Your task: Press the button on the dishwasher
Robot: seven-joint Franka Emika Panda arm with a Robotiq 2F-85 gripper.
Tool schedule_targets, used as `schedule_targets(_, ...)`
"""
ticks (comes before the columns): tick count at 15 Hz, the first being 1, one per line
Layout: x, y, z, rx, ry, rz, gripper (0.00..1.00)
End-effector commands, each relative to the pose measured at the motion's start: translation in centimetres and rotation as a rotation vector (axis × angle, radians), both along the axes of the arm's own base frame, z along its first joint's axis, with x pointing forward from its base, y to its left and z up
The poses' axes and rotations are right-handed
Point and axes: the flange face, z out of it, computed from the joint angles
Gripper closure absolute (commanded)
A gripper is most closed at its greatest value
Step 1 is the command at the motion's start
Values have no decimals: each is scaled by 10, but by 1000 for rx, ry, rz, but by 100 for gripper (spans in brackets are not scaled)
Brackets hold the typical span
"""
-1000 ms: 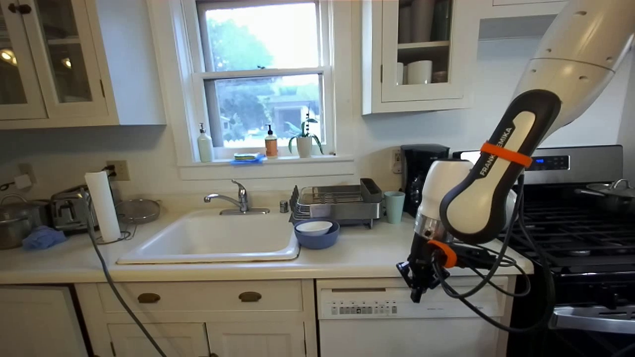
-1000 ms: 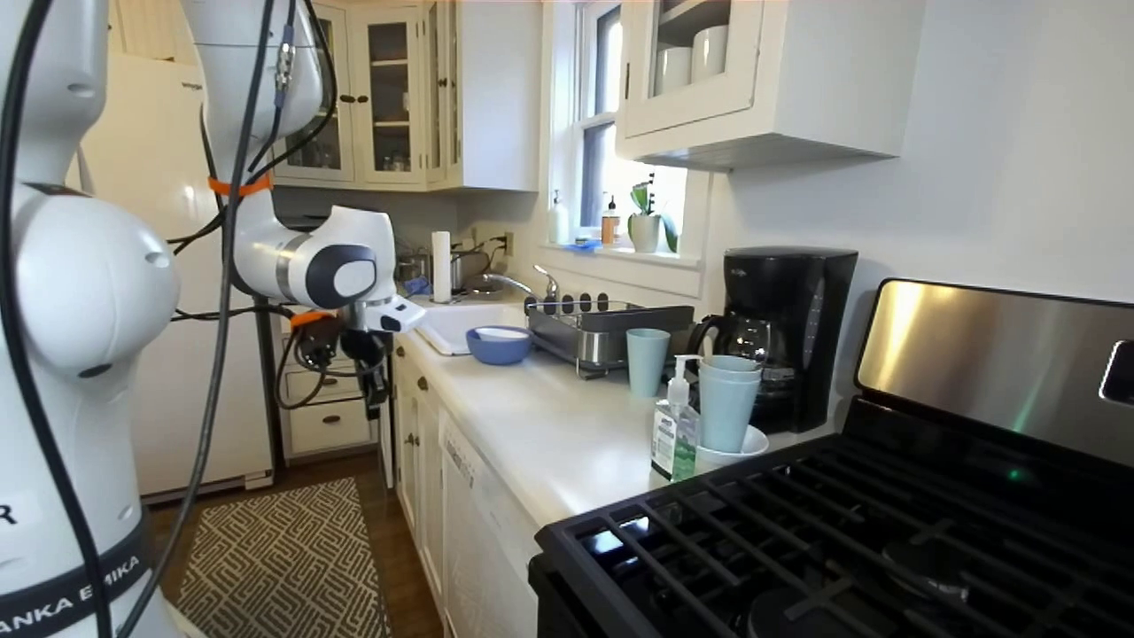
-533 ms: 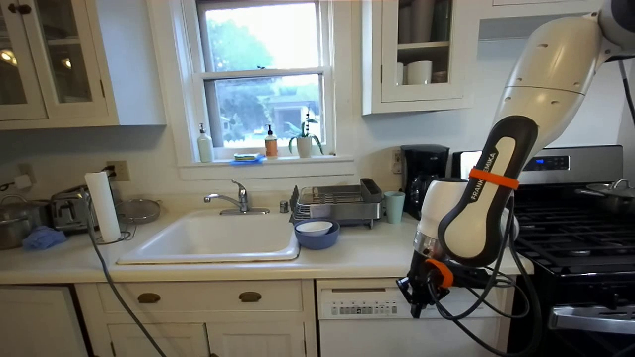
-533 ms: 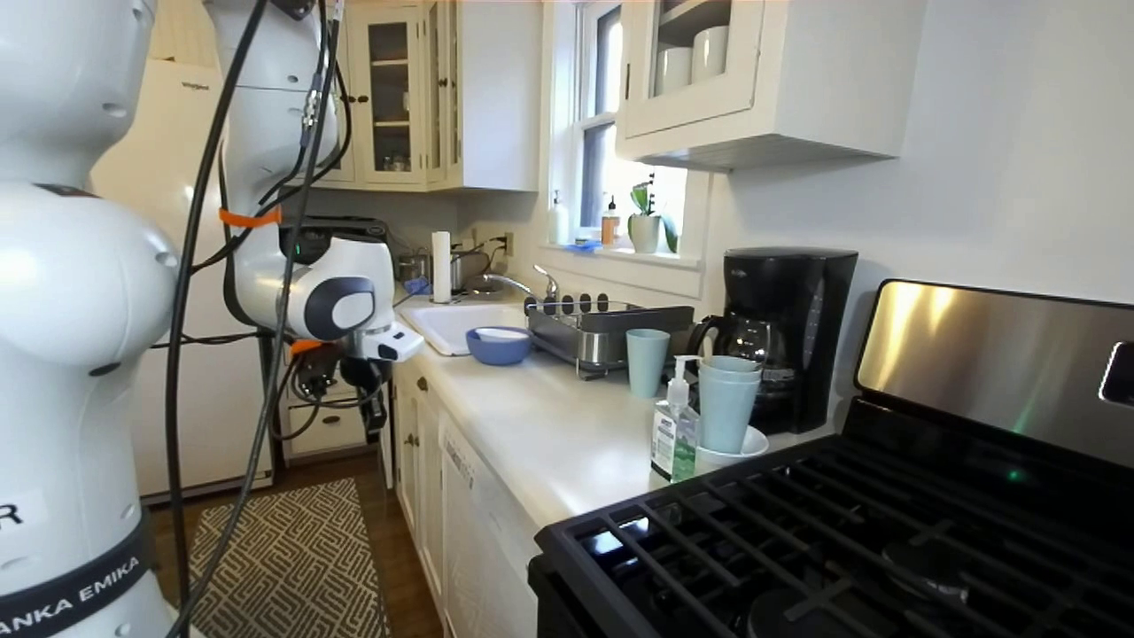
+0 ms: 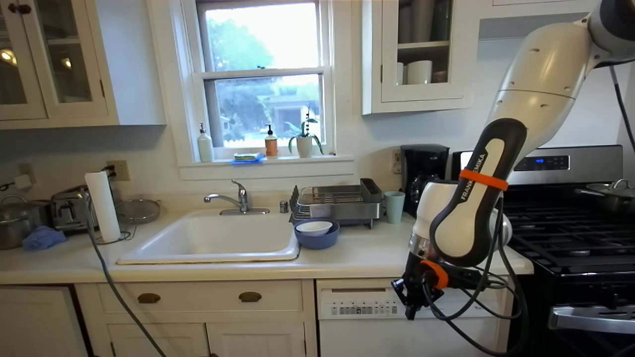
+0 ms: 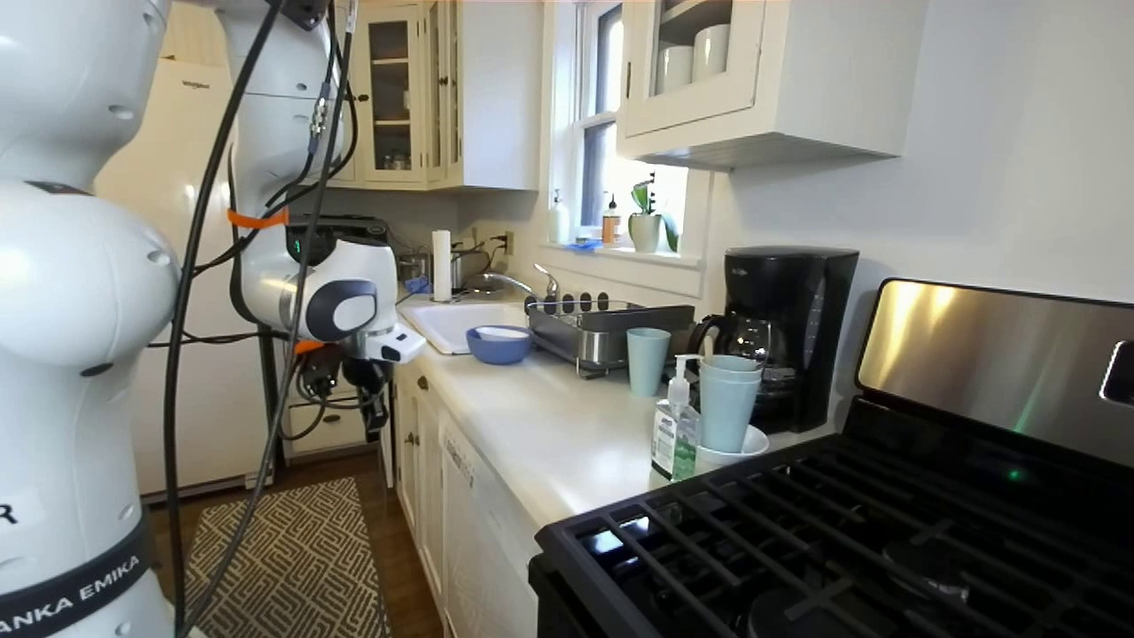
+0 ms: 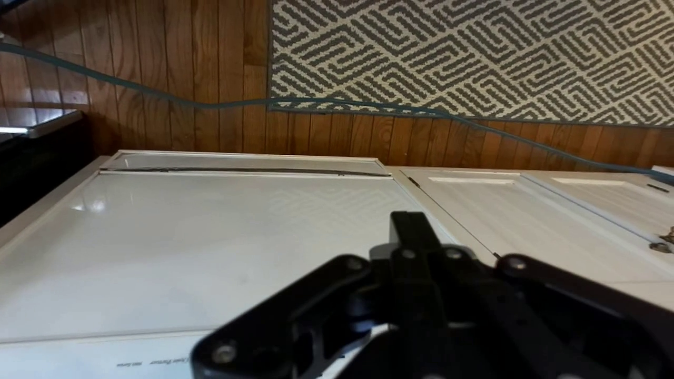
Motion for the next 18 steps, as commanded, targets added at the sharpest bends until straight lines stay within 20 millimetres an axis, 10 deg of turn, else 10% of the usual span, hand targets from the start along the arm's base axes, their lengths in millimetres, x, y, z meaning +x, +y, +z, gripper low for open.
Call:
schedule_targets(1,22,1,-26,27,12,-1,100)
schedule_targets(18,78,-44,-103,-8,-124,-54,100)
